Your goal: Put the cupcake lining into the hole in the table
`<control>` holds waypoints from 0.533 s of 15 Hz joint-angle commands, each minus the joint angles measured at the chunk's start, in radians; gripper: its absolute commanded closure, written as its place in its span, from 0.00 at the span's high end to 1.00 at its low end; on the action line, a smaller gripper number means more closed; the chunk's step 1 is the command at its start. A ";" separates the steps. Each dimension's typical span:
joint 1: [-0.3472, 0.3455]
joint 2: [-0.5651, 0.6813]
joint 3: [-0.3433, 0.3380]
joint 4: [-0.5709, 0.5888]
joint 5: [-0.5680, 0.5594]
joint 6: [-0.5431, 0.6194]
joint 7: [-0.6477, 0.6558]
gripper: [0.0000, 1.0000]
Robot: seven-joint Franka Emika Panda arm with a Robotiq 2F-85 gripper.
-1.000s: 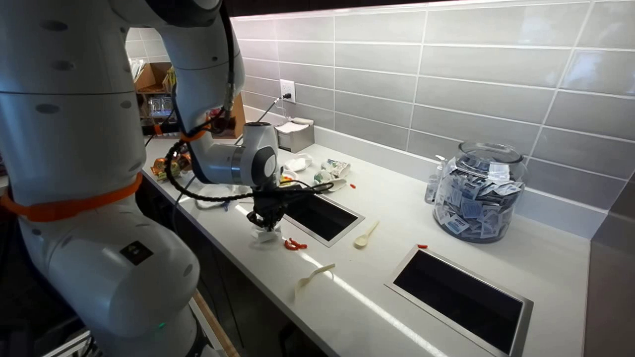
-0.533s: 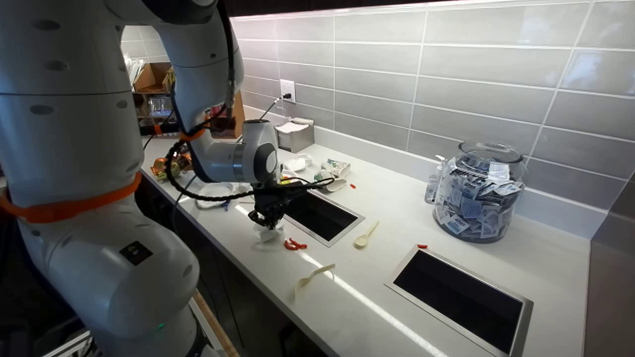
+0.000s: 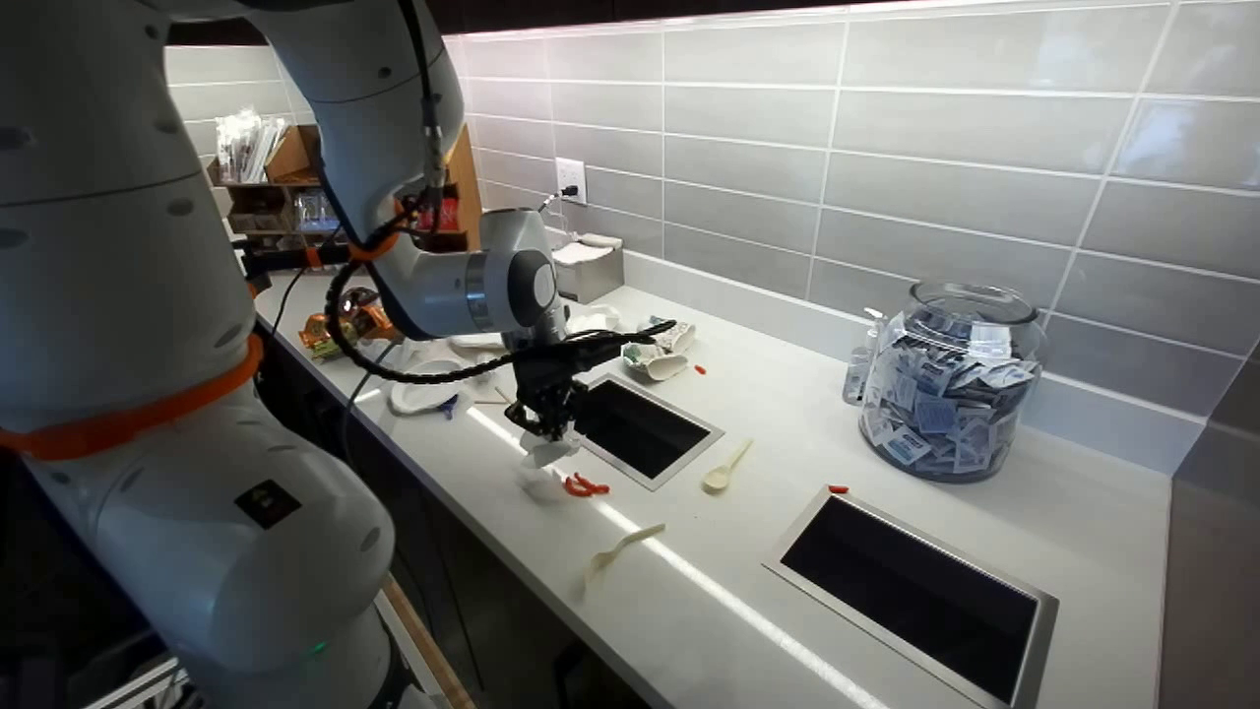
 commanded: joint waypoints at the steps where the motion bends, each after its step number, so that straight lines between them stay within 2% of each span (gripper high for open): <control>1: -0.015 -0.045 -0.017 -0.014 -0.044 -0.039 0.015 0.00; 8: -0.047 -0.065 -0.057 -0.030 -0.064 -0.055 0.008 0.00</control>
